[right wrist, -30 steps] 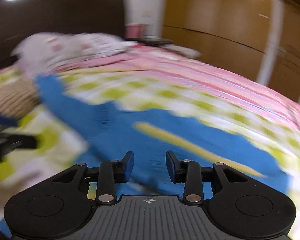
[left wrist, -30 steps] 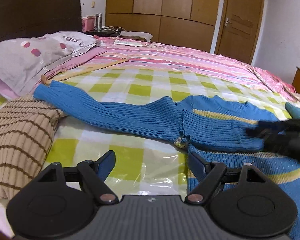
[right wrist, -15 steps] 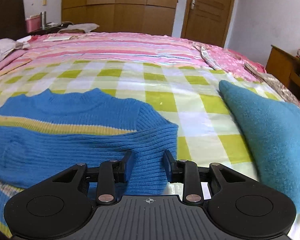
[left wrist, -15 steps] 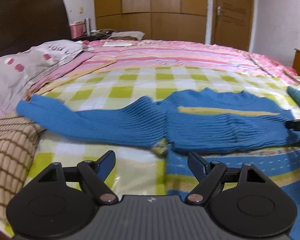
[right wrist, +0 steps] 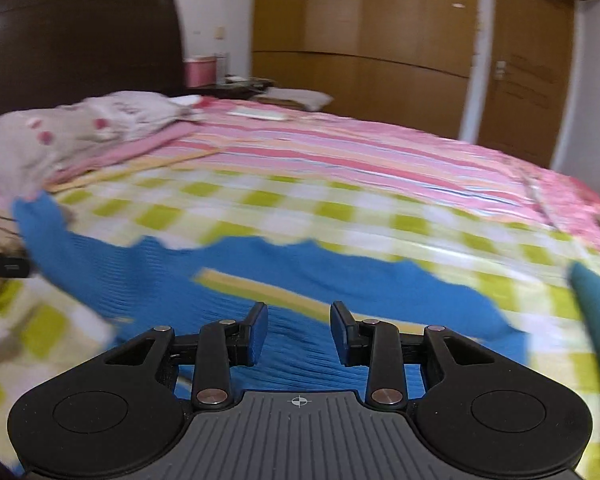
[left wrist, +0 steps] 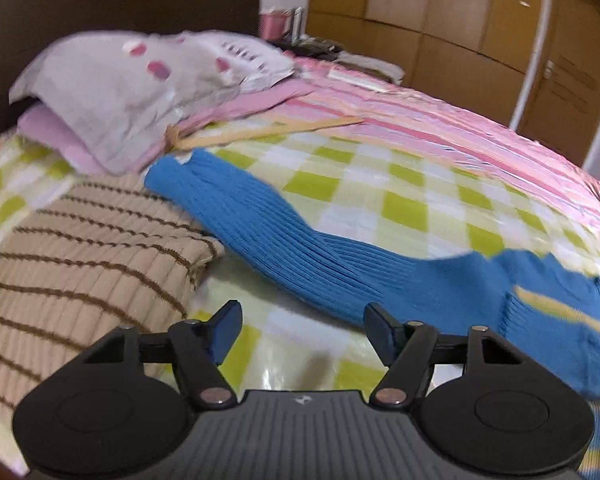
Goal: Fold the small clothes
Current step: 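Grasp the other sleeve cuff with the left tool, then fold the held sleeve across the sweater body with the left tool, release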
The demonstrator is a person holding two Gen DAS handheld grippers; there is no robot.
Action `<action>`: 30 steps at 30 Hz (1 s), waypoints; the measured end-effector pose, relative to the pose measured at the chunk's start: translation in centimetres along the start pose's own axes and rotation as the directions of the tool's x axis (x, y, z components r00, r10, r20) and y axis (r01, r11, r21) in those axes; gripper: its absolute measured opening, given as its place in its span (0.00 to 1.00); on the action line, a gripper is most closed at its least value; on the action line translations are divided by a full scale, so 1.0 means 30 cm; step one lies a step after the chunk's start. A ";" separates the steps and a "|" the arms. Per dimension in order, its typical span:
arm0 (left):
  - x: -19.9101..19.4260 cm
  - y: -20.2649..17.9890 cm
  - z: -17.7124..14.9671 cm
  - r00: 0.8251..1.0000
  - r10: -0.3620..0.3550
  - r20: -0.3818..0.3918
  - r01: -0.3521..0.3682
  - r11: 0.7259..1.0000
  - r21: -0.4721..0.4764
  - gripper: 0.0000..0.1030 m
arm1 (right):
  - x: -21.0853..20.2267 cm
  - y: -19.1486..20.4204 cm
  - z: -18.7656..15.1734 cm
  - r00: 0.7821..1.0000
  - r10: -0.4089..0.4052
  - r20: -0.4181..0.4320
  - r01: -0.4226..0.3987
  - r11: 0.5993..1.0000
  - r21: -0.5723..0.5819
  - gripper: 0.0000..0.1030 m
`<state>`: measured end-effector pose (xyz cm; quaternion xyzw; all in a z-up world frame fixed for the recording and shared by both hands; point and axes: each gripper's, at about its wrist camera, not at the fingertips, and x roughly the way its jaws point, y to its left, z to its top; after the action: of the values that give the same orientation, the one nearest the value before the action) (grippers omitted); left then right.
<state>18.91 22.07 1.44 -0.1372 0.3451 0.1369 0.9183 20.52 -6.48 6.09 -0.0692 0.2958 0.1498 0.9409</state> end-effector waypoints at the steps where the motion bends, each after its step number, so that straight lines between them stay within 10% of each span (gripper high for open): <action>1: 0.025 0.013 0.008 1.000 -0.017 -0.014 0.017 0.999 -0.036 0.67 | -0.002 0.022 0.002 1.000 0.020 0.004 -0.020 1.000 -0.004 0.33; 9: 0.201 0.067 0.038 0.998 0.002 -0.067 -0.019 0.969 -0.248 0.61 | -0.006 0.031 -0.040 0.997 0.076 -0.015 -0.075 0.995 0.059 0.33; 14: 0.211 0.081 0.087 0.998 0.008 -0.057 -0.026 0.943 -0.332 0.13 | -0.026 -0.020 -0.070 0.997 0.078 -0.011 -0.076 0.992 0.097 0.33; 17: 0.179 0.057 0.111 1.000 -0.027 0.015 0.031 0.942 -0.334 0.12 | -0.049 -0.049 -0.082 0.997 0.078 0.002 -0.077 0.990 0.119 0.33; 22: 0.038 -0.187 0.124 0.970 -0.211 0.122 0.217 0.975 -0.041 0.12 | -0.097 -0.108 -0.091 0.998 0.060 0.030 -0.064 0.983 0.172 0.33; 27: -0.130 -0.488 -0.079 0.894 -0.447 0.009 0.411 0.828 0.381 0.15 | -0.157 -0.192 -0.127 1.000 0.003 0.031 -0.010 0.974 0.224 0.33; 30: -0.156 -0.561 -0.234 0.905 -0.420 -0.072 0.390 0.748 0.537 0.22 | -0.172 -0.244 -0.152 1.000 -0.009 0.010 0.006 0.966 0.259 0.33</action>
<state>17.16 3.35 2.14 0.0587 0.3068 -0.1643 0.9356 16.40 -15.64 5.65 0.0540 0.3075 0.1065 0.9440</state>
